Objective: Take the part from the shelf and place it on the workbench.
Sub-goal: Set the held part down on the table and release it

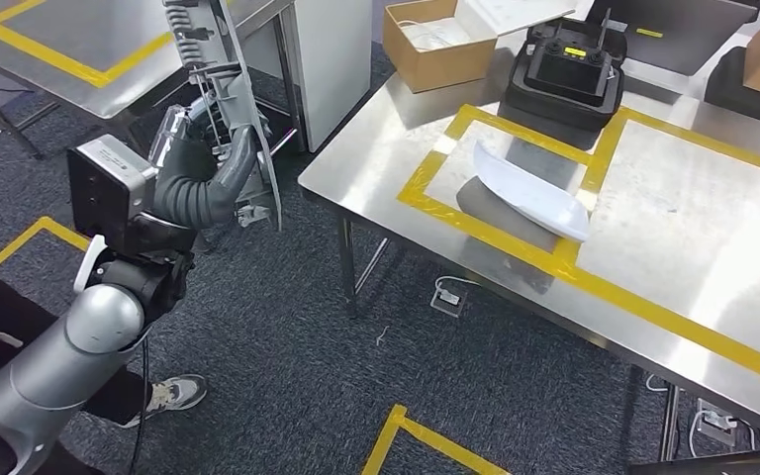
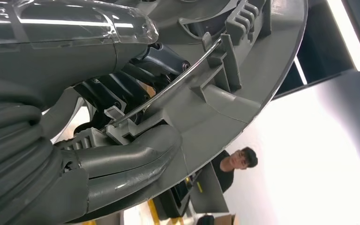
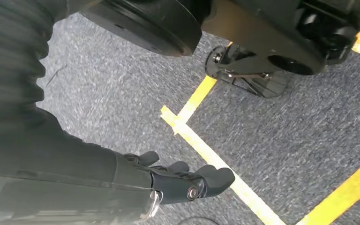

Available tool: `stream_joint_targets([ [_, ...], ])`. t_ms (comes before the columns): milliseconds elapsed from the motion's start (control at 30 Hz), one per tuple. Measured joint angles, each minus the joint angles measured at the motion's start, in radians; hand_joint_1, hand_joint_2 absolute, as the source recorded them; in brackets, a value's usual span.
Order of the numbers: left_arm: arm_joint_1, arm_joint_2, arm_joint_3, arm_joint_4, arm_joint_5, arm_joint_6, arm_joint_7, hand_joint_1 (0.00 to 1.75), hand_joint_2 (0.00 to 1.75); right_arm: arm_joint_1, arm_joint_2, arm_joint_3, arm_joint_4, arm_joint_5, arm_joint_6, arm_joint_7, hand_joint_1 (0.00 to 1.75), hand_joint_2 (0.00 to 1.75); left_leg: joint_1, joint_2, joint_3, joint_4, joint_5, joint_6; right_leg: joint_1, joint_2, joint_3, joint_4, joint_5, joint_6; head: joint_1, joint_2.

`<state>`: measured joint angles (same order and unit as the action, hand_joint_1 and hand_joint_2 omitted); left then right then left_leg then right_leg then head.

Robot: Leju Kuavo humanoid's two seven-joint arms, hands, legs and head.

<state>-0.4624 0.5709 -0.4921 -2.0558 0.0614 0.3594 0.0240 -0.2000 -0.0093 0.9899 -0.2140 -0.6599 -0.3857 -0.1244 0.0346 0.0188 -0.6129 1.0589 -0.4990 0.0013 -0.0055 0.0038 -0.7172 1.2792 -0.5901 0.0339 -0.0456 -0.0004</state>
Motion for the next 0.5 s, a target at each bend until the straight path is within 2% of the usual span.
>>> stream_joint_targets([
  [67,0.0,0.0,0.0,-0.001,0.0,0.0,0.0,1.75,1.75,0.0,0.0,0.0,0.0,0.0,0.001,0.0,0.0,1.75,-0.005,0.015,0.005,-0.001,-0.003,0.0,0.008,-0.018,0.063,-0.129,0.068,-0.02,0.0,0.0],
  [133,0.001,0.0,0.001,-0.001,-0.001,0.0,-0.001,1.75,1.75,-0.001,-0.001,0.0,0.0,0.0,0.003,0.0,0.0,1.75,-0.009,0.029,0.007,-0.004,-0.004,-0.004,0.021,-0.044,0.114,-0.234,0.103,-0.041,-0.001,0.0],
  [167,0.001,0.0,0.001,-0.002,-0.001,0.0,-0.001,1.75,1.75,-0.001,-0.002,0.0,0.0,0.0,0.003,-0.001,0.0,1.75,-0.009,0.037,0.008,-0.006,-0.004,-0.008,0.026,-0.051,0.121,-0.253,0.103,-0.048,-0.001,0.0],
  [233,0.003,0.0,0.001,-0.002,-0.001,0.0,-0.001,1.75,1.75,0.001,-0.002,0.0,0.0,0.0,0.005,-0.002,0.0,1.75,-0.009,0.049,0.013,-0.013,-0.002,-0.018,0.028,-0.038,0.122,-0.264,0.107,-0.052,-0.001,0.0],
  [267,0.003,0.0,0.001,-0.002,-0.001,0.0,-0.001,1.75,1.75,0.003,-0.001,0.0,0.0,0.0,0.005,-0.002,0.0,1.75,-0.008,0.04,0.016,-0.014,-0.006,-0.023,0.026,-0.032,0.127,-0.274,0.113,-0.053,-0.002,0.0],
  [300,0.004,0.0,0.001,-0.002,-0.001,0.0,-0.001,1.75,1.75,0.004,-0.001,0.0,0.0,0.0,0.006,-0.002,0.0,1.75,-0.007,0.021,0.014,-0.006,-0.016,-0.027,0.023,-0.026,0.133,-0.285,0.12,-0.056,-0.003,0.0],
  [367,0.004,0.0,0.002,-0.002,-0.002,0.0,-0.003,1.75,1.75,0.004,-0.001,0.0,0.0,-0.001,0.006,-0.003,0.0,1.75,-0.006,-0.023,-0.021,0.069,-0.065,-0.029,0.018,-0.013,0.141,-0.301,0.129,-0.059,-0.007,0.0],
  [433,0.007,0.0,0.002,-0.001,-0.002,0.0,-0.004,1.75,1.75,0.005,0.0,0.0,0.0,-0.001,0.007,-0.003,0.0,1.75,-0.009,-0.031,-0.08,0.184,-0.112,-0.03,0.018,0.004,0.141,-0.3,0.129,-0.062,-0.01,0.0],
  [467,0.01,0.0,0.002,-0.001,-0.002,-0.001,-0.004,1.75,1.75,0.006,0.0,0.0,0.0,-0.001,0.008,-0.003,0.0,1.75,-0.009,-0.028,-0.098,0.215,-0.113,-0.031,0.019,0.013,0.141,-0.298,0.128,-0.062,-0.011,0.0],
  [500,0.013,0.0,0.002,-0.001,-0.002,-0.001,-0.004,1.75,1.75,0.007,0.001,0.0,0.0,-0.002,0.008,-0.003,0.0,1.75,-0.008,-0.025,-0.1,0.212,-0.095,-0.032,0.018,0.023,0.141,-0.294,0.126,-0.061,-0.011,0.0],
])
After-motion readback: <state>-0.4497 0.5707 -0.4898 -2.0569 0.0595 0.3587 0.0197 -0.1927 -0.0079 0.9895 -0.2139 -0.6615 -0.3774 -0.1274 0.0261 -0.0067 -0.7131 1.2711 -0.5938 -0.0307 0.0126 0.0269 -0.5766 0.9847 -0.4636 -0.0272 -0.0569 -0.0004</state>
